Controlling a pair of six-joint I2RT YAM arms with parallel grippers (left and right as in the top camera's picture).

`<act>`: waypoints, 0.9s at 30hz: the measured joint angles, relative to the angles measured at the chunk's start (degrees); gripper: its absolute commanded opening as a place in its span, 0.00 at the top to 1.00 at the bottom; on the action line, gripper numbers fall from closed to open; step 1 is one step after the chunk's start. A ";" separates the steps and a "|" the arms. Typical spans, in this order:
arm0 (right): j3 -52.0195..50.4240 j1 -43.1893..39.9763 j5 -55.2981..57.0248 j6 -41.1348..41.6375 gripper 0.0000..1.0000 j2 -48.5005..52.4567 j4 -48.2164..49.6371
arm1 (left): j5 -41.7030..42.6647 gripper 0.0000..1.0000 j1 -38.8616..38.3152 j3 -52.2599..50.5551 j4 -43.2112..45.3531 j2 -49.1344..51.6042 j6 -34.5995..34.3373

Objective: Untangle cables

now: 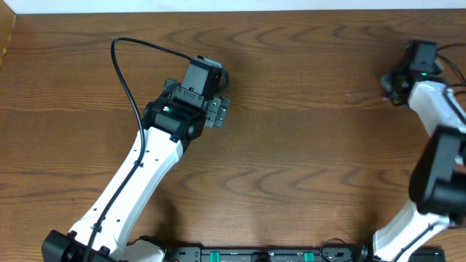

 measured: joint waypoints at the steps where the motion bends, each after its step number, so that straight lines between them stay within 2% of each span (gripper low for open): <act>1: 0.00 0.00 1.01 -0.48 0.99 -2.71 -0.50 | 0.00 0.02 0.00 0.00 0.00 0.00 0.00; 6: 0.07 0.02 7.39 -2.45 0.99 -14.27 -3.56 | 0.00 0.02 0.00 0.00 -0.02 0.00 0.00; 7: 0.07 0.02 8.35 -2.69 0.94 -15.72 -4.42 | 0.00 0.02 0.00 0.00 -0.02 0.00 0.00; 9: 0.15 0.00 10.12 -3.15 0.56 -18.05 -6.47 | 0.00 0.02 0.00 0.00 -0.02 0.00 0.00; 11: 0.15 0.02 11.06 -3.21 0.37 -18.73 -8.87 | 0.00 0.02 0.00 0.00 -0.02 0.00 0.00; 12: 0.15 0.02 11.32 -3.26 0.33 -18.67 -9.90 | 0.00 0.02 0.00 0.00 -0.02 0.00 0.00; 17: 0.13 0.02 12.04 -3.45 0.33 -16.48 -8.94 | 0.00 0.02 0.00 0.00 -0.02 0.00 0.00; 27: 0.13 0.02 8.07 -3.39 0.31 -1.86 5.62 | 0.00 0.02 0.00 0.00 0.39 0.00 0.00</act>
